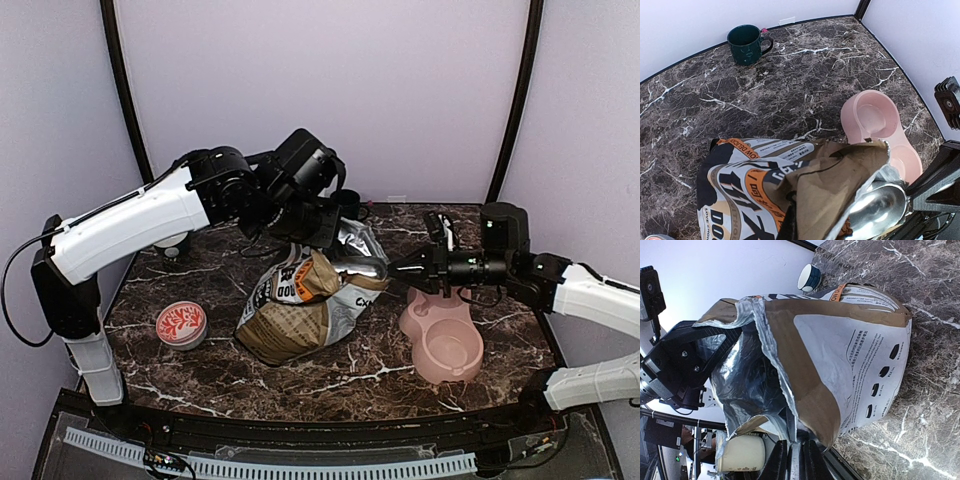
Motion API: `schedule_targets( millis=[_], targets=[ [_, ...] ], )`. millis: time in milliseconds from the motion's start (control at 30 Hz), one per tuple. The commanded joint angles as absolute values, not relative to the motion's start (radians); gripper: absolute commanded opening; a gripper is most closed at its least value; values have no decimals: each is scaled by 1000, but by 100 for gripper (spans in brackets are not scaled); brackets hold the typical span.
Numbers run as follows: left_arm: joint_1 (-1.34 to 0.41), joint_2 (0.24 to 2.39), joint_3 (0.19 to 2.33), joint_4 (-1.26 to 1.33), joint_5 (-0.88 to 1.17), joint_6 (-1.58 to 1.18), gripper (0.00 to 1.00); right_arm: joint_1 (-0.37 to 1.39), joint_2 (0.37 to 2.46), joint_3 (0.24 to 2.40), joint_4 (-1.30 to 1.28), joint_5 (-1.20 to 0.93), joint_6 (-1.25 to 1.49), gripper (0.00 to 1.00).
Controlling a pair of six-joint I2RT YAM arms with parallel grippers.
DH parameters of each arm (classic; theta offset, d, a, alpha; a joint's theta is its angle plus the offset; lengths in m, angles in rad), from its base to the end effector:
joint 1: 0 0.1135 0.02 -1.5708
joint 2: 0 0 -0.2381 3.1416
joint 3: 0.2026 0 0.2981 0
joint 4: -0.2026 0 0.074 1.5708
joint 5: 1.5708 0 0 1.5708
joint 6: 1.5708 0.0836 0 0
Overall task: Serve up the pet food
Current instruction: Collect the pet food from the pet food bag.
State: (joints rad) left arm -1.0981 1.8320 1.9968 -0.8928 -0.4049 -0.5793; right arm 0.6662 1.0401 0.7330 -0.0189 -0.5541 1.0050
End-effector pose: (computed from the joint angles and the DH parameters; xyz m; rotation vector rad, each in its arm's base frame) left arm 0.2444 -0.4055 0.3502 0.3782 2.2346 -0.4428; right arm 0.2349 0.2406 0.2413 -0.0706 2.2150 1.5698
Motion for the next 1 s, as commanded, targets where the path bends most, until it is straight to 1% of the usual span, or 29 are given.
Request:
schedule_targets(
  millis=[0, 333, 633, 833, 967],
  targets=[
    [-1097, 1746, 1989, -926, -452, -568, 0, 642, 1016, 715, 51, -573, 1046, 0],
    [-1097, 1746, 1993, -913, -454, -557, 0, 602, 994, 692, 98, -616, 1088, 0],
    [-1097, 1721, 1996, -882, -419, -534, 0, 581, 990, 674, 207, -677, 1185, 0],
    [-1097, 1703, 2001, -863, -393, -520, 0, 554, 984, 625, 352, -727, 1291, 0],
    [-1096, 1697, 2013, -865, -393, -514, 0, 547, 986, 626, 369, -739, 1309, 0]
  ],
)
